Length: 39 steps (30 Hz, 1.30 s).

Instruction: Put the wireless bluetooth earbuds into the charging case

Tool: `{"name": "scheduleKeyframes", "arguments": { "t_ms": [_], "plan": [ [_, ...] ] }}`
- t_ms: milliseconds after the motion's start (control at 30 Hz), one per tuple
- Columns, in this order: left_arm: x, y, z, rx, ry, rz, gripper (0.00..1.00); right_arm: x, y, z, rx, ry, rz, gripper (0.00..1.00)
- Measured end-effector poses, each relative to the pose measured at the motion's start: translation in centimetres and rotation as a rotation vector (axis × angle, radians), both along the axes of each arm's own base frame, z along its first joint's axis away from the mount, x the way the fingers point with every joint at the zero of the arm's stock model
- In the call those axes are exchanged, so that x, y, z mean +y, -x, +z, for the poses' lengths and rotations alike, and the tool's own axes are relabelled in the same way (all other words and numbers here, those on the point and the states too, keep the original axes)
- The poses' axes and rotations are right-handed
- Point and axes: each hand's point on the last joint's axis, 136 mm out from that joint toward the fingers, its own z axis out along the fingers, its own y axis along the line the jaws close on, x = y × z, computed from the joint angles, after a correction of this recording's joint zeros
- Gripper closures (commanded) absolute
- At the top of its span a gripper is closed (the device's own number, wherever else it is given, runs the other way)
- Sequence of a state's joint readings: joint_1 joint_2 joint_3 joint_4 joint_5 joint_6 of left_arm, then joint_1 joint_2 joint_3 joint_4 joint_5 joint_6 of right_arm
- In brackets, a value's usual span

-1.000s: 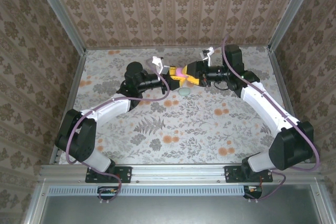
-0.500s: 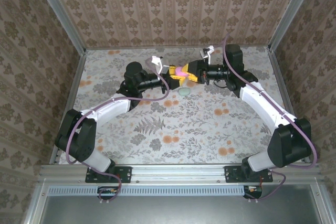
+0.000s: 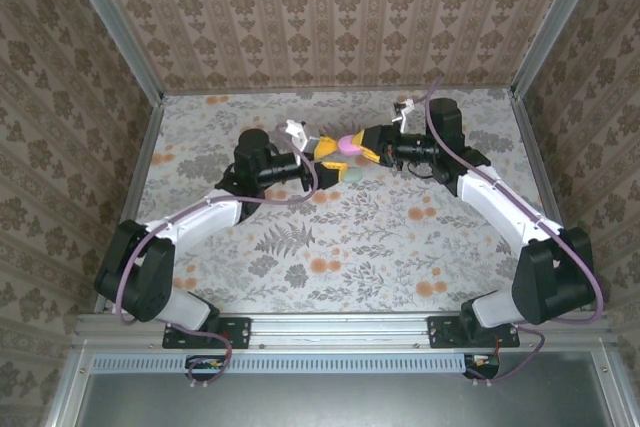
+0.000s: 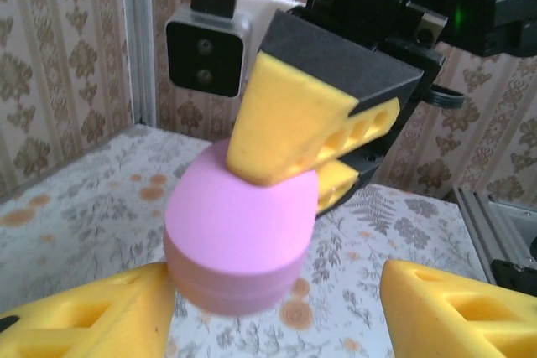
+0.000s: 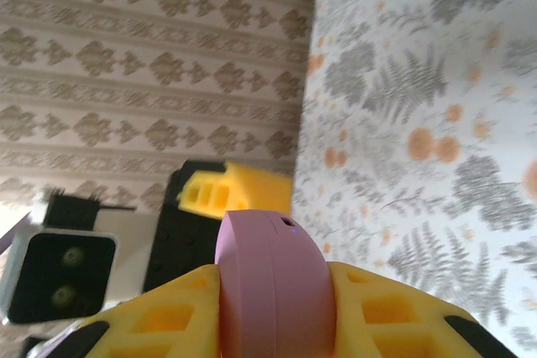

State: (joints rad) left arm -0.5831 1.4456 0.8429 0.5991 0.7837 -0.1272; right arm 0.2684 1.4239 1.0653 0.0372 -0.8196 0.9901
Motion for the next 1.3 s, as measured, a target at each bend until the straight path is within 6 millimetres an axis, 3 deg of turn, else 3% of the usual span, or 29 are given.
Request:
{"name": "scheduleKeyframes", "arguments": {
  "t_ms": [133, 367, 467, 800, 1167, 1300],
  "plan": [
    [1.2, -0.1, -1.2, 0.02, -0.034, 0.077, 0.33, -1.0, -0.8, -4.1, 0.047, 0.096, -0.068, 0.74],
    [3.5, -1.9, 0.6, -0.043, -0.042, 0.259, 0.33, -0.2, -0.6, -16.0, 0.286, 0.233, -0.06, 0.74],
    [4.4, -2.9, 1.0, -0.055, -0.043, 0.331, 0.33, 0.6, 0.1, -18.9, 0.337, 0.282, -0.037, 0.74],
    [5.8, -4.2, 0.3, -0.049, -0.063, 0.438, 0.32, 1.0, 0.7, -23.0, 0.376, 0.359, -0.011, 0.72],
    [6.5, -4.9, 0.3, -0.05, -0.068, 0.486, 0.32, 0.9, 0.8, -23.4, 0.333, 0.39, 0.019, 0.6],
    [6.5, -5.0, 0.3, -0.05, -0.068, 0.49, 0.32, 0.5, 1.0, -23.7, 0.337, 0.413, 0.017, 0.51]
  ]
}}
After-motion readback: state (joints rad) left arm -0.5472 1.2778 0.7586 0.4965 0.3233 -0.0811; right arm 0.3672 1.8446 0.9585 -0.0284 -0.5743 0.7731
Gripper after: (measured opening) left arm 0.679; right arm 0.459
